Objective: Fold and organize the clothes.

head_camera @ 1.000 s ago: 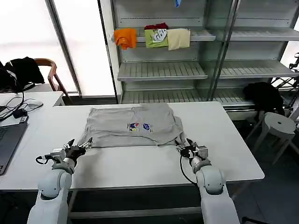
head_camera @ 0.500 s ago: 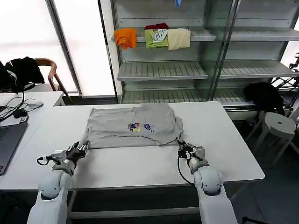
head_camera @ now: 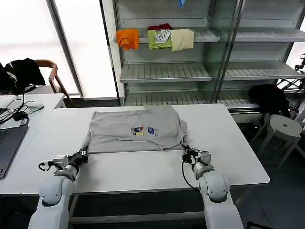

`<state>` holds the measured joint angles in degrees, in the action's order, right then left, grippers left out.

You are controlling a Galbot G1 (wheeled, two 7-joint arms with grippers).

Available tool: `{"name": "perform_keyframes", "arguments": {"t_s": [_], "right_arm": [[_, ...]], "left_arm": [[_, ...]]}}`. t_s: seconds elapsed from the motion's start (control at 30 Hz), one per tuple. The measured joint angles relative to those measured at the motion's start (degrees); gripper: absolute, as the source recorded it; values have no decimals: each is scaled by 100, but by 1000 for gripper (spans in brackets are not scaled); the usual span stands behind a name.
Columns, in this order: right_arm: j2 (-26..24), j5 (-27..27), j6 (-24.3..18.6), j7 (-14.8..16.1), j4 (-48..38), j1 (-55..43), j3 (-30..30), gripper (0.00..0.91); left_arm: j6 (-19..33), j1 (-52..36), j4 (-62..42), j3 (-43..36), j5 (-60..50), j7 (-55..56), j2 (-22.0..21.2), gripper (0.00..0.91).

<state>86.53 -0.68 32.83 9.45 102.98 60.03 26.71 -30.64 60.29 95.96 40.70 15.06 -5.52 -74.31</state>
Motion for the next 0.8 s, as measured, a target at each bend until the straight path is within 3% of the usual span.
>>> {"name": "perform_keyframes", "arguments": {"t_s": [0.33, 0.7, 0.73, 0.77, 0.8], "right_arm": [[-214, -81, 28, -139, 1005, 842, -26, 0], [-371, -68, 35, -168, 1865, 1857, -137, 0], [-391, -60, 35, -165, 1915, 1936, -149, 81], [-401, -52, 35, -157, 1951, 2005, -155, 715], [-404, -41, 35, -152, 1986, 2061, -160, 907]], "left_arm": [[-150, 802, 951, 268, 259, -57, 168, 0], [-201, 2024, 1949, 796, 547, -105, 62, 20], [-204, 2112, 2008, 832, 560, -99, 41, 343], [-207, 2195, 2060, 868, 571, -93, 35, 907], [-210, 2276, 2120, 900, 586, -85, 24, 907]]}}
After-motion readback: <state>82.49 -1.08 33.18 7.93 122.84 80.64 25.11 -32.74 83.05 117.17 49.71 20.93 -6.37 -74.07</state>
